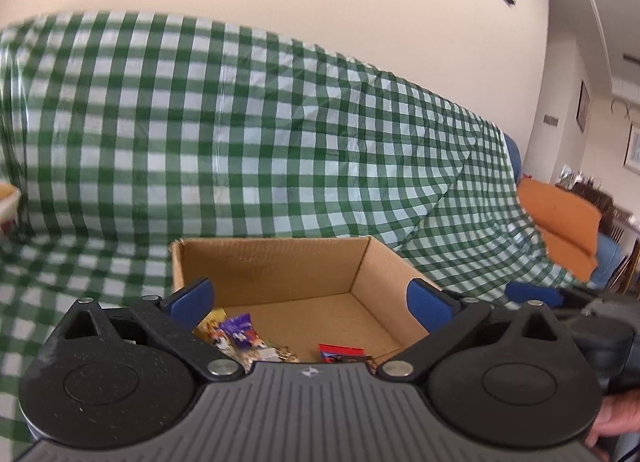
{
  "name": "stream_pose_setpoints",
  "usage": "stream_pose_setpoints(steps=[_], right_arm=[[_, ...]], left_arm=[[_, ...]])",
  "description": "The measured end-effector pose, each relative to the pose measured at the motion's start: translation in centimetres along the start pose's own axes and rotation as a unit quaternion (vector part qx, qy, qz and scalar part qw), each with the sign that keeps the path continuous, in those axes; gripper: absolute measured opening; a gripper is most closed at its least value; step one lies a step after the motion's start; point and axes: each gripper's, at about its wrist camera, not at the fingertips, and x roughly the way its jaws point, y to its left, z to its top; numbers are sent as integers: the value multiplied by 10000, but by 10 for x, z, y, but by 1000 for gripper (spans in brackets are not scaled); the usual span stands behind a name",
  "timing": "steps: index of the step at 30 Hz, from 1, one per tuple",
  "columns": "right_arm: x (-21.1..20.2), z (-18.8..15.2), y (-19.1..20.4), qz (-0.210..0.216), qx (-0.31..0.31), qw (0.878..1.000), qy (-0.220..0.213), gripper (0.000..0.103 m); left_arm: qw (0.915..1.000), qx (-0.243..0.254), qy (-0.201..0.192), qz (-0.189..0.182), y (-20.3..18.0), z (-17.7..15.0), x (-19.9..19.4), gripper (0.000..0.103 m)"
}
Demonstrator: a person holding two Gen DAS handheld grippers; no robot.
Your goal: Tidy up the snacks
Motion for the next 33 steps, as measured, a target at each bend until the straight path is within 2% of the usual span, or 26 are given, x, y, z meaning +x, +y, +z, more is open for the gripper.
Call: stream_pose_setpoints(steps=[2, 5, 9, 15, 22, 25, 29, 33], right_arm=[[-3, -1, 2, -20, -18, 10000, 12, 98], [-14, -3, 3, -108, -78, 9998, -134, 102], [-37, -6, -5, -176, -62, 9992, -344, 102], [-70, -19, -23, -315, 269, 9991, -69, 102], [-119, -37, -35, -207, 66, 9997, -93, 102], [-132, -42, -43, -198, 195, 9996, 51, 102], [-139, -48, -45, -127, 397, 9982, 422, 102], [-135, -52, -35, -21, 354, 9972, 653, 102]], left_arm=[[9995, 262, -74, 156, -6, -5, -11, 102], [9992, 367, 5, 143, -11, -11, -28, 102], [9995, -48, 168, 277, -11, -15, -55, 102], [9972, -243, 422, 573, -25, -25, -92, 102], [9932, -363, 855, 703, -50, -45, -119, 103], [9899, -354, 1161, 734, -58, -54, -124, 103], [9875, -458, 1306, 759, -65, -64, -133, 103], [9861, -255, 1432, 798, -71, -76, -130, 103]])
